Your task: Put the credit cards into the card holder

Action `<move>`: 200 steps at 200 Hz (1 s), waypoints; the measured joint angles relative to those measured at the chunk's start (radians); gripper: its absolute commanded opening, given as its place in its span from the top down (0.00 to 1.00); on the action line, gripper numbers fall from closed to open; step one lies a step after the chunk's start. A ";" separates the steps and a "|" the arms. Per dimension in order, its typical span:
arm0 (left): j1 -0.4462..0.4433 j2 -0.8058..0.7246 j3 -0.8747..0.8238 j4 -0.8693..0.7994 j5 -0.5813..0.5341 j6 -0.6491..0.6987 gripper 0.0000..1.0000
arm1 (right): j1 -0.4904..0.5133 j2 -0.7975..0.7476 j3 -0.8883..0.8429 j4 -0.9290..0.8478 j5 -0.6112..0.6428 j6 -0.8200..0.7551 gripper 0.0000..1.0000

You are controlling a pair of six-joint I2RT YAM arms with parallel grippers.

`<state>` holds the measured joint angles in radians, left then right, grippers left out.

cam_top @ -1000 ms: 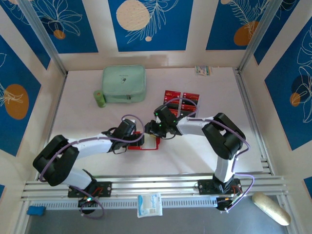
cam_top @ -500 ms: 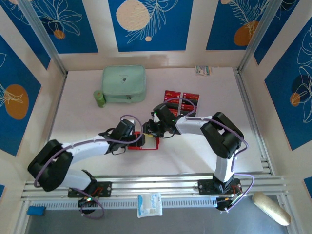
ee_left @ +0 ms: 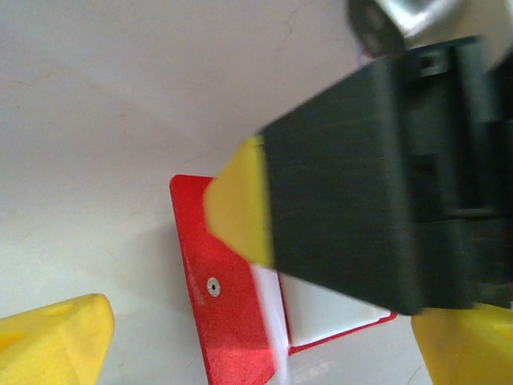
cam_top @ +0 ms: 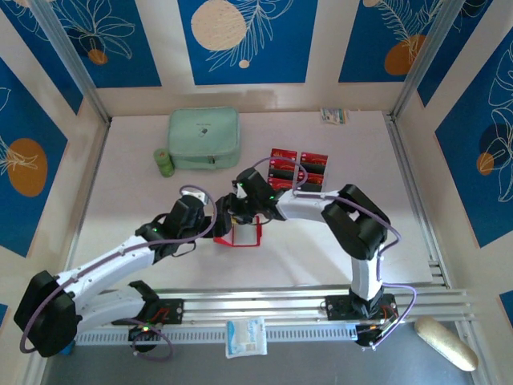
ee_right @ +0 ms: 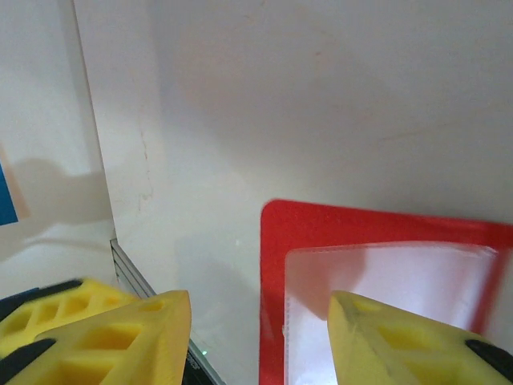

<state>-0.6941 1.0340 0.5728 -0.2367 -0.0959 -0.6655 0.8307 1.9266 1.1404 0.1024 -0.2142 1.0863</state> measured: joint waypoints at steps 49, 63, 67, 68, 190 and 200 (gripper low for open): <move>0.006 -0.005 0.000 -0.011 -0.006 -0.014 0.04 | 0.012 0.084 0.026 0.003 -0.004 0.023 0.51; 0.006 -0.005 0.000 -0.008 -0.006 -0.018 0.03 | 0.006 0.080 0.024 0.010 -0.012 0.023 0.51; 0.006 -0.005 0.000 -0.007 -0.006 -0.018 0.03 | 0.005 0.077 0.023 0.010 -0.013 0.023 0.51; 0.006 -0.005 0.000 -0.007 -0.006 -0.018 0.03 | 0.004 0.075 0.022 0.011 -0.014 0.022 0.51; -0.032 0.042 0.056 0.120 0.154 -0.032 0.01 | -0.069 -0.316 -0.153 -0.253 0.201 -0.145 0.51; -0.017 0.051 0.057 0.106 0.124 -0.033 0.00 | -0.075 -0.336 -0.169 -0.312 0.232 -0.167 0.51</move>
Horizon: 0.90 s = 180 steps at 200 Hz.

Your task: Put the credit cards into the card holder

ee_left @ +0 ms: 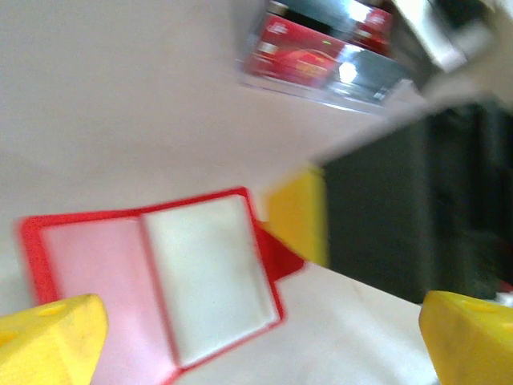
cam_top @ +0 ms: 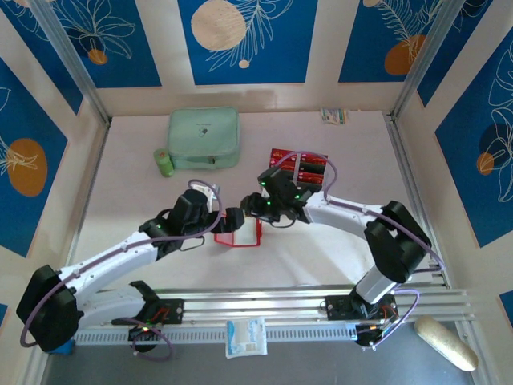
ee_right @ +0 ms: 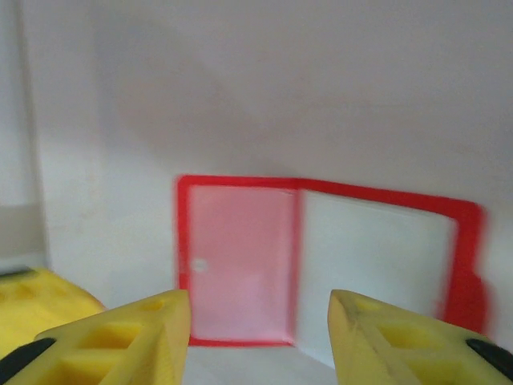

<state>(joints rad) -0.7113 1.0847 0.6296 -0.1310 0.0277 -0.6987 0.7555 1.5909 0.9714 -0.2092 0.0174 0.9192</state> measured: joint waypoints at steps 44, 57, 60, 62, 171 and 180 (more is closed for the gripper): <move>0.021 0.050 0.005 -0.045 -0.055 0.000 0.00 | -0.007 0.027 -0.039 -0.133 0.070 -0.060 0.51; 0.021 0.067 0.017 -0.052 -0.056 0.000 0.00 | -0.007 0.053 -0.038 -0.135 0.076 -0.068 0.54; 0.021 0.071 0.019 -0.053 -0.056 0.000 0.00 | -0.007 0.059 -0.038 -0.136 0.077 -0.071 0.55; 0.021 0.074 0.022 -0.053 -0.056 0.000 0.00 | -0.007 0.063 -0.038 -0.137 0.078 -0.074 0.56; 0.020 0.231 0.050 -0.072 -0.055 0.002 0.00 | -0.107 -0.029 -0.158 -0.136 0.099 -0.101 0.96; 0.019 0.242 0.050 -0.072 -0.055 0.002 0.00 | -0.116 -0.046 -0.174 -0.137 0.099 -0.101 0.88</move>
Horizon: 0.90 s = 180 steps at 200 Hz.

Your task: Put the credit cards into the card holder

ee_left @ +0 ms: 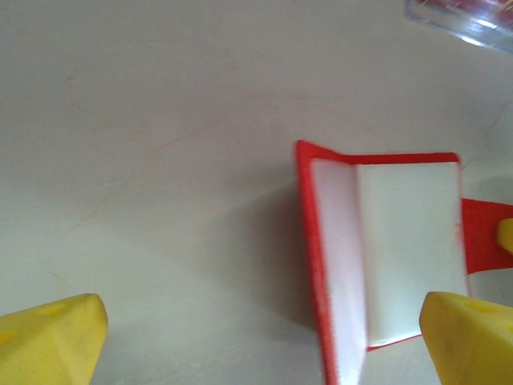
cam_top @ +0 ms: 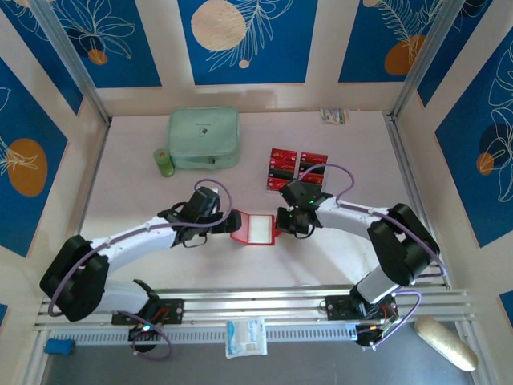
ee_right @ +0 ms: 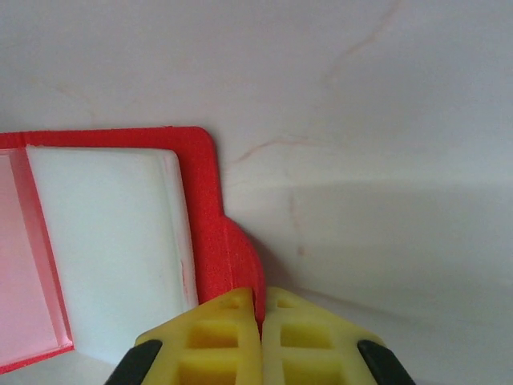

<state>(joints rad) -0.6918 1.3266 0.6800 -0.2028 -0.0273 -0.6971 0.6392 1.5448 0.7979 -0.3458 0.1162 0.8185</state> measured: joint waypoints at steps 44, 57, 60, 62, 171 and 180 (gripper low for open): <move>0.000 0.028 0.000 0.003 0.000 0.000 0.00 | -0.037 -0.098 -0.026 -0.027 -0.015 -0.027 0.55; -0.001 0.029 0.000 0.004 0.000 0.000 0.00 | -0.054 -0.143 -0.011 -0.057 -0.015 -0.053 0.53; -0.001 0.029 0.000 0.004 0.000 0.000 0.00 | -0.059 -0.152 -0.005 -0.063 -0.015 -0.062 0.53; -0.002 0.029 0.000 0.004 0.000 0.000 0.00 | -0.063 -0.159 0.001 -0.068 -0.014 -0.066 0.52; -0.005 0.035 0.077 -0.001 0.014 0.046 0.00 | -0.135 0.071 0.558 -0.282 0.043 -0.769 0.59; -0.005 0.039 0.082 -0.005 0.021 0.049 0.00 | -0.134 0.117 0.591 -0.308 0.063 -0.824 0.63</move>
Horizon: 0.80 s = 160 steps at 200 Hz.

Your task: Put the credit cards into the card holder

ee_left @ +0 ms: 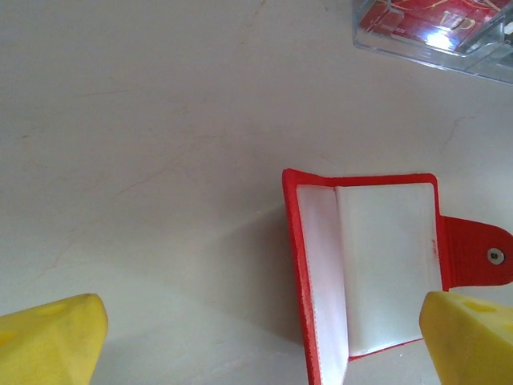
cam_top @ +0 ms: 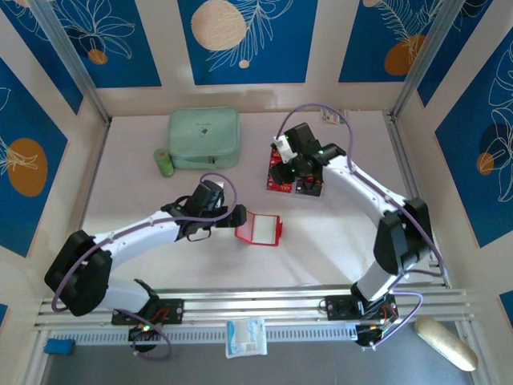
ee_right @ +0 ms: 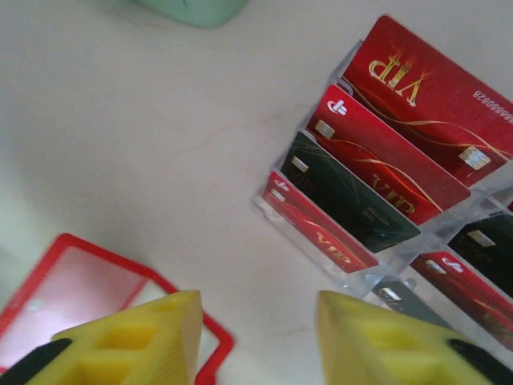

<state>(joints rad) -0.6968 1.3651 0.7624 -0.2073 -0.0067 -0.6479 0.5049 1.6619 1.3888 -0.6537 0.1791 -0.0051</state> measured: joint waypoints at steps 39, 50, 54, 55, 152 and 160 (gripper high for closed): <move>0.000 0.007 0.008 -0.010 0.013 0.003 0.00 | -0.002 0.148 0.066 -0.075 0.073 -0.180 0.65; 0.000 0.007 0.008 -0.014 0.014 0.003 0.00 | -0.003 0.171 0.084 -0.092 0.084 -0.209 0.67; 0.000 0.007 0.008 -0.016 0.015 0.003 0.00 | -0.005 0.176 0.091 -0.096 0.086 -0.215 0.67; 0.000 0.007 0.008 -0.016 0.015 0.003 0.00 | -0.005 0.178 0.093 -0.097 0.087 -0.217 0.67; 0.000 0.007 0.008 -0.019 0.025 0.003 0.00 | -0.004 0.312 0.191 -0.101 0.134 -0.319 0.71; 0.000 0.007 0.008 -0.019 0.025 0.003 0.00 | -0.003 0.321 0.197 -0.102 0.137 -0.321 0.71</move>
<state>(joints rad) -0.6968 1.3720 0.7700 -0.2260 0.0181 -0.6449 0.5018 1.9827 1.5860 -0.7559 0.3164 -0.3264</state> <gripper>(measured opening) 0.998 0.289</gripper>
